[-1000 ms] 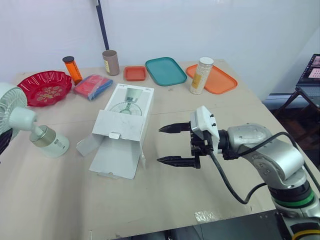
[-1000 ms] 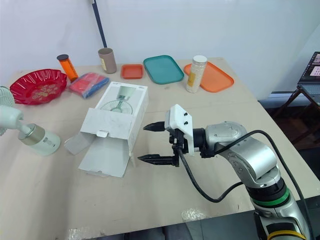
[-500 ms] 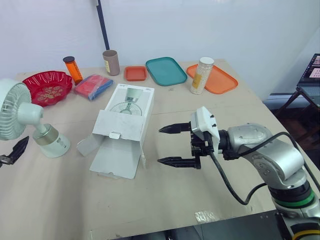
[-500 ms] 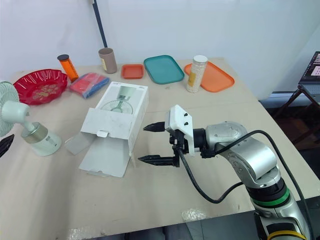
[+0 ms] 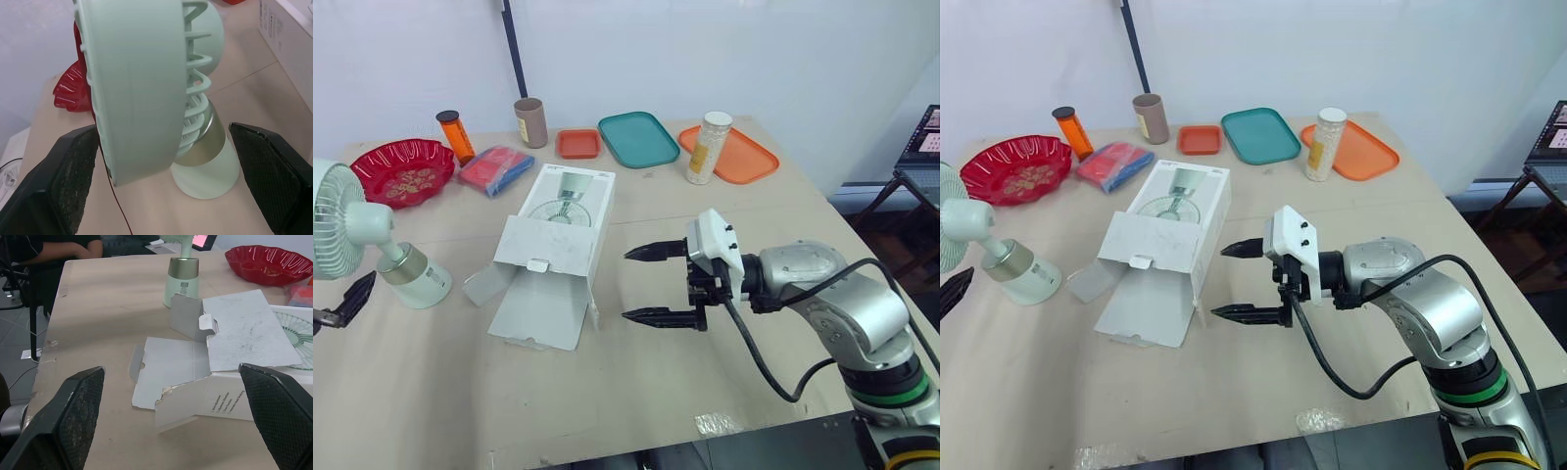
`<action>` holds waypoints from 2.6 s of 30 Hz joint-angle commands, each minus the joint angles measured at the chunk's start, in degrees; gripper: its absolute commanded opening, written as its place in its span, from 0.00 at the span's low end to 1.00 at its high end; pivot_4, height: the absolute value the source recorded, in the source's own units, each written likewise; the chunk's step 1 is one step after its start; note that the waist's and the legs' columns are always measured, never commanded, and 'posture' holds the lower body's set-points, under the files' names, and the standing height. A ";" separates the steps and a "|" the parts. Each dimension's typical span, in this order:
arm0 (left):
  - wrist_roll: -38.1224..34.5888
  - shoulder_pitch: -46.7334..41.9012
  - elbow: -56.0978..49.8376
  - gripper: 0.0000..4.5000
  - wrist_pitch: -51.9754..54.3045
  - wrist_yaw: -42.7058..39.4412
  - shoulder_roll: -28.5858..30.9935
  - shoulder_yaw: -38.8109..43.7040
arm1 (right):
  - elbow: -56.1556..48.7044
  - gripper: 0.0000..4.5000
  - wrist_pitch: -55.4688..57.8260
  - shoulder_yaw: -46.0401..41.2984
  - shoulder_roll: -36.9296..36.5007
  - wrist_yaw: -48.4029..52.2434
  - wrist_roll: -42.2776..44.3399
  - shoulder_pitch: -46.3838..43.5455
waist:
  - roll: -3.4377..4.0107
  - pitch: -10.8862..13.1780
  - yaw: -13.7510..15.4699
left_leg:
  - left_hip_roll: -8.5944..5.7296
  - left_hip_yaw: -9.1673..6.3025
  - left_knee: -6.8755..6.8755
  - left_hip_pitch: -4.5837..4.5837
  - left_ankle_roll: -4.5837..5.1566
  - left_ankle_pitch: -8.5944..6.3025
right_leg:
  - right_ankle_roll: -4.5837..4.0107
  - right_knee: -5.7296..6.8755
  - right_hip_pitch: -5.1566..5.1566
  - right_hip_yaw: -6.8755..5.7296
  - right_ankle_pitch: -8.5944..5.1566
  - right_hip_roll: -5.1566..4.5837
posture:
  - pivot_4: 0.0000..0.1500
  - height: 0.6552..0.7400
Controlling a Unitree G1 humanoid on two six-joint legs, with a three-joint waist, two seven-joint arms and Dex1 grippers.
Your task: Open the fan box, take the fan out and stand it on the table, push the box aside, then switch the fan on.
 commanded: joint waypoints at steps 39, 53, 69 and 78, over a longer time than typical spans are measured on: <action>-13.27 20.39 -9.07 0.99 -4.88 -23.59 0.20 3.57 | -3.82 1.00 -8.61 2.19 -2.45 2.98 -6.74 3.37 | -0.10 0.01 0.01 | -0.01 0.03 -0.01 0.03 0.02 -0.01 | 0.04 -0.03 0.05 0.05 -0.16 0.03 | 1.00 1.00; -13.21 14.97 -9.54 0.99 -8.50 -34.88 6.42 -2.42 | -3.45 1.00 -24.11 6.51 -7.22 1.81 -23.30 15.30 | -0.10 0.02 0.04 | -0.03 0.03 -0.01 0.03 0.02 -0.01 | 0.05 -0.03 0.06 0.06 -0.20 0.03 | 1.00 1.00; -23.52 7.74 -13.89 0.99 -5.10 -41.77 11.64 -3.74 | -7.25 1.00 -2.03 5.43 11.75 -19.30 -17.63 20.27 | -0.04 0.05 -0.06 | -0.01 0.03 -0.03 0.08 0.01 0.00 | 0.04 0.03 0.06 0.17 -0.22 0.11 | 1.00 1.00; -23.26 2.32 -14.22 0.99 -7.75 -41.93 10.51 -6.69 | -6.07 1.00 3.53 8.54 21.17 -27.06 -17.26 17.73 | -0.03 0.06 -0.05 | -0.02 0.03 -0.03 0.07 0.01 0.00 | 0.05 0.02 0.06 0.18 -0.22 0.10 | 1.00 1.00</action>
